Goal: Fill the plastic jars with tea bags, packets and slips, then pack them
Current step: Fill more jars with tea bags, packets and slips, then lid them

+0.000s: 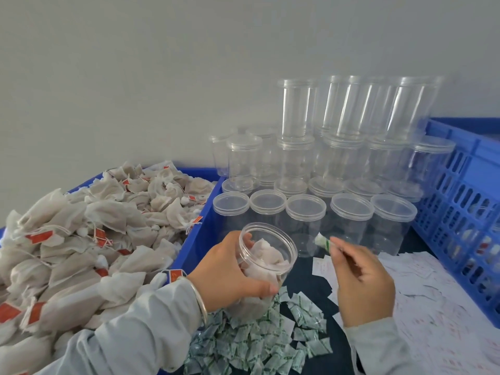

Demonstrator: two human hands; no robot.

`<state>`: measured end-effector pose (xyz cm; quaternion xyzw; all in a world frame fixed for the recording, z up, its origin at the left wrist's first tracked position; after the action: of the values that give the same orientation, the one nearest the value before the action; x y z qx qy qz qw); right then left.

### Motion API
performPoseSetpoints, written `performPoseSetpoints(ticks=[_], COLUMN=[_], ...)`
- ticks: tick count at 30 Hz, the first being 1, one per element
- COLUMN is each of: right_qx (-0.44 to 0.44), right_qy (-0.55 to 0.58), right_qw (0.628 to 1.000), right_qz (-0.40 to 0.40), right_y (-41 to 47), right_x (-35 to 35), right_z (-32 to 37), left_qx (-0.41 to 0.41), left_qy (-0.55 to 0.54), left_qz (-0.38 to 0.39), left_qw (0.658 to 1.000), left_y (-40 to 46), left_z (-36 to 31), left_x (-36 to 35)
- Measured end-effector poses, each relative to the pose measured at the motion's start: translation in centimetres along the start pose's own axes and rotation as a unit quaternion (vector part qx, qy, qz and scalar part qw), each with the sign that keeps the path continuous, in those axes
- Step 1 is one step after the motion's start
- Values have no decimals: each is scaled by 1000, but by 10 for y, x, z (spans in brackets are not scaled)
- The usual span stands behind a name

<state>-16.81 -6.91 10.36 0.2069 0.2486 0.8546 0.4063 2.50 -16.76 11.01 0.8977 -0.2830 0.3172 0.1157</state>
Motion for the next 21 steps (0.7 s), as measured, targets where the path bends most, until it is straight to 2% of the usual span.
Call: performPoseSetpoints(ticks=[3,7,9,13,16,18,20,21], right_qx=[87,171,176,163,134,71,-40,-103], right_qy=[35,-54,-76,-47,-55,-102,-166,-205], right_qw=[994,976,971,971,983,987,973,955], right_qz=[57,123,145,168,117,98,152,190], right_y=[6,1,-5,-12,-3,11,25,29], right_x=[-5,-26,-33,-31,-10,6,15,19], right_z=[41,67,68,65,46,19,-19,-42], left_qx=[-3,-22,-29,-37,-34,-41,-57,-64], left_qy=[13,-6,-19,-13,-18,-30,-52,-59], left_qz=[12,19,21,16,4,-10,-31,-42], left_qw=[1000,1000,999,999,999,999,997,995], left_y=[-1,-5,-7,-8,-8,-10,-12,-13], left_z=[-2,-8,-10,-11,-11,-13,-18,-20], left_x=[-3,-6,-7,-7,-6,-4,-1,1])
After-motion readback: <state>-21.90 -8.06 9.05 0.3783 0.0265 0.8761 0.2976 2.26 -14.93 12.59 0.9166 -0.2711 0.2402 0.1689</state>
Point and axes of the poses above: each hand's wrist, its own y-axis towards the middle knuckle, its own x-axis out of the back of the hand, z = x × y, the point moved 6 cm from there along y, towards the middle knuckle, and after that the axes turned 4 degrees about z, right-handed, at the moved point
